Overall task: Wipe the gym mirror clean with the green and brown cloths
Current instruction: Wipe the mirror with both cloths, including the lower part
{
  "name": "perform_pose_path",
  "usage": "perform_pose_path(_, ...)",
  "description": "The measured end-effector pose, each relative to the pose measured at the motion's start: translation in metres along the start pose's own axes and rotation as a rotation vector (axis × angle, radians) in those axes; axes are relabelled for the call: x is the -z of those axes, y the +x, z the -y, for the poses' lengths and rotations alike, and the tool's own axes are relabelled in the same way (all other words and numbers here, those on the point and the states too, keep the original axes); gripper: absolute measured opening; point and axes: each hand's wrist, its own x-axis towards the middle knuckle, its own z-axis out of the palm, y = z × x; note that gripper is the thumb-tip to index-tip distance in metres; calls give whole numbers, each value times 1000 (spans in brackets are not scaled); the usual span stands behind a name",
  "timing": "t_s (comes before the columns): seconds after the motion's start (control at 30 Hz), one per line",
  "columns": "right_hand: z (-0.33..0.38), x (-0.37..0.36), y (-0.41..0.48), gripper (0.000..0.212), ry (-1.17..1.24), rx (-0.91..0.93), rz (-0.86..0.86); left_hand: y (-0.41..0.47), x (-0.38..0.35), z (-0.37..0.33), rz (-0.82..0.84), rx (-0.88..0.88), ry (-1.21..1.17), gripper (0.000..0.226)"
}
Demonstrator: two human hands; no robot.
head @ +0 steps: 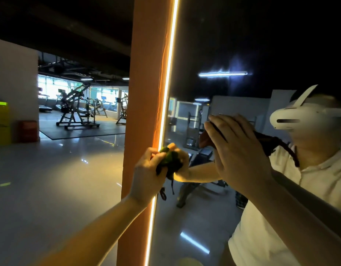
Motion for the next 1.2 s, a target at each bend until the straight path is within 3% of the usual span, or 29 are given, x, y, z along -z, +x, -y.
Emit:
perform_pose_path(0.17,6,-1,-13,78,91,-17,-30,-15,16,3,179,7,-18,15)
perform_pose_path(0.37,6,0,-26,75,110,-61,-62,148,16,-28,-238,18,-56,4)
perform_pose_path(0.5,3,3,-38,65,57,-121,-106,140,-2,-37,-305,28,-49,5)
perform_pose_path(0.63,9,2,-43,64,41,-117,-116,28,-11,-20,-164,87,-123,10)
perform_pose_path(0.73,18,-6,-46,66,42,-120,-89,-62,-6,1,104,165,-102,22)
perform_pose_path(0.8,23,-9,-47,66,58,-112,-61,-86,1,7,294,235,-96,27)
perform_pose_path(0.87,28,-8,-48,60,118,-104,-31,-79,8,9,352,342,-90,26)
perform_pose_path(0.97,43,5,-54,40,383,-216,-41,-60,20,-1,450,524,-217,14)
perform_pose_path(1.07,69,33,-56,21,851,-542,-17,-55,35,-28,555,646,-378,14)
perform_pose_path(1.1,76,41,-57,10,1003,-663,37,-56,38,-37,594,678,-426,17)
perform_pose_path(1.2,92,62,-63,8,1484,-1032,295,-66,34,-56,730,746,-500,28)
